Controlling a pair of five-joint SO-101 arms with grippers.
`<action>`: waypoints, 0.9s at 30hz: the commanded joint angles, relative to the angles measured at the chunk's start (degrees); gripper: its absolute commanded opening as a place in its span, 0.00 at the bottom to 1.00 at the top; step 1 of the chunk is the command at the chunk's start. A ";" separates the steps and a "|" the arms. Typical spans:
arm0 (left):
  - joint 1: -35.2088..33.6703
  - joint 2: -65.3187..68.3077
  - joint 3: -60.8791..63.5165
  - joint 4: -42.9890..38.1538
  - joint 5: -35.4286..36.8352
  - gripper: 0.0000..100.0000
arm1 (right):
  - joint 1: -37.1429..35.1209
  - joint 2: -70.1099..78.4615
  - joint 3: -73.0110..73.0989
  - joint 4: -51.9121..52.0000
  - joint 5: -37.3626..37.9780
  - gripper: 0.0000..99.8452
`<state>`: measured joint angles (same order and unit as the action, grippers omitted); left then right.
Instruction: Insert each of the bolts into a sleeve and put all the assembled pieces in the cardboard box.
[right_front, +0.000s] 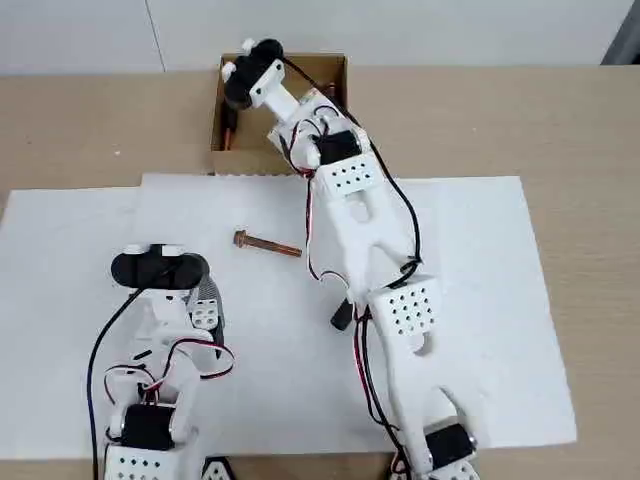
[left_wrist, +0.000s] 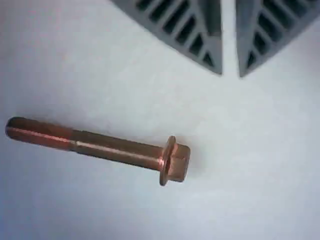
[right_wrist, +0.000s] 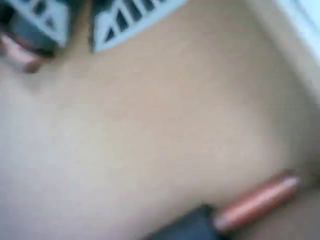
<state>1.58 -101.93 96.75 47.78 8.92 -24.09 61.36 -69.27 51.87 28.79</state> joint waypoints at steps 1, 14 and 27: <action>-0.09 -0.35 -0.31 0.09 -0.53 0.01 | -0.40 -5.14 -7.82 7.25 0.26 0.00; -0.09 -0.35 -0.31 0.09 -0.53 0.01 | -0.22 -5.76 -27.34 34.95 0.18 0.00; -0.09 -0.35 -0.31 0.09 -0.53 0.01 | -0.04 -18.95 -26.90 46.99 -10.90 0.00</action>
<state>1.58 -101.93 96.75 47.78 8.92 -24.00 48.79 -91.60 97.85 20.09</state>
